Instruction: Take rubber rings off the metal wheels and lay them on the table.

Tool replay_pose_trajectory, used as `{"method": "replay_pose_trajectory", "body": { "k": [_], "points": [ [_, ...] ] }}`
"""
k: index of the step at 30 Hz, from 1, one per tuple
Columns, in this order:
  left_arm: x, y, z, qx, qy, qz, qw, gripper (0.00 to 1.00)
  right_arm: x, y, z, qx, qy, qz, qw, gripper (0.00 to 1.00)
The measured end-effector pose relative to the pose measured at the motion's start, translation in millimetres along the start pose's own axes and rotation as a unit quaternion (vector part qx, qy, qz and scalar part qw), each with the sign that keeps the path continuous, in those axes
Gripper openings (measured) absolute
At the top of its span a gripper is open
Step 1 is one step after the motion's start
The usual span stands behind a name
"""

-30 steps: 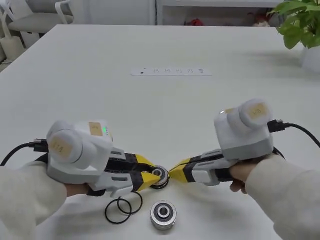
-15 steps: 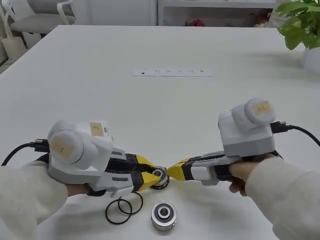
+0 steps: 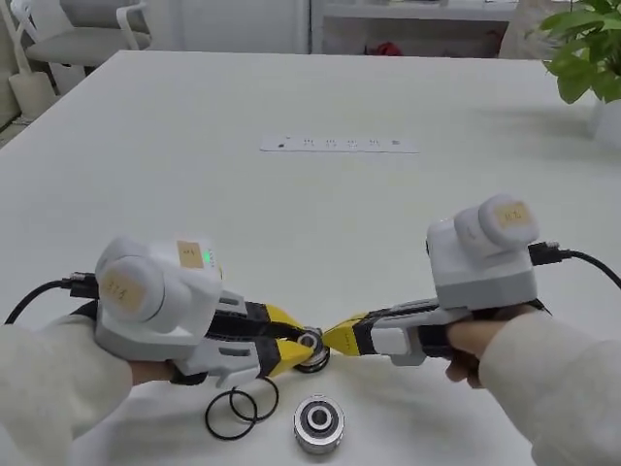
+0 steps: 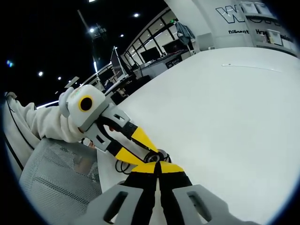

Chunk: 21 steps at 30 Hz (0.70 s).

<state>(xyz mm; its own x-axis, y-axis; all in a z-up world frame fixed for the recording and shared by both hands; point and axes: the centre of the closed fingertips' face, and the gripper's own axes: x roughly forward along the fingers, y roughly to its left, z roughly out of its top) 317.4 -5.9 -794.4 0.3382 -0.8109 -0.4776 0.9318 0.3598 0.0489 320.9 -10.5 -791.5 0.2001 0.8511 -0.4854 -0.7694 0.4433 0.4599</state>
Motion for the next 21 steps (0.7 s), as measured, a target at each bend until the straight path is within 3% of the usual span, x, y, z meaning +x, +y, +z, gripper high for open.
{"method": "replay_pose_trajectory", "body": {
  "k": [13,17,18,19,21],
  "points": [
    [-0.2,0.0,-0.1,0.000,-0.001,0.002,1.0000,0.13,1.4,5.7,3.5,-0.018,-0.001,0.007,0.9998,0.00],
    [-0.2,-0.1,0.0,-0.001,-0.002,0.003,1.0000,0.13,1.6,11.6,5.1,-0.026,-0.002,0.020,0.9995,0.00],
    [-0.2,-0.2,0.2,-0.001,-0.002,0.003,1.0000,0.13,2.0,14.4,6.6,-0.023,-0.006,0.025,0.9994,0.00],
    [-0.2,-0.3,0.2,-0.001,-0.003,0.003,1.0000,0.13,1.9,18.3,16.0,-0.016,-0.028,0.032,0.9990,0.00],
    [-0.1,-0.3,0.1,-0.002,-0.002,0.003,1.0000,0.13,0.5,16.5,19.5,-0.025,-0.024,0.025,0.9991,0.00]
  ]
}}
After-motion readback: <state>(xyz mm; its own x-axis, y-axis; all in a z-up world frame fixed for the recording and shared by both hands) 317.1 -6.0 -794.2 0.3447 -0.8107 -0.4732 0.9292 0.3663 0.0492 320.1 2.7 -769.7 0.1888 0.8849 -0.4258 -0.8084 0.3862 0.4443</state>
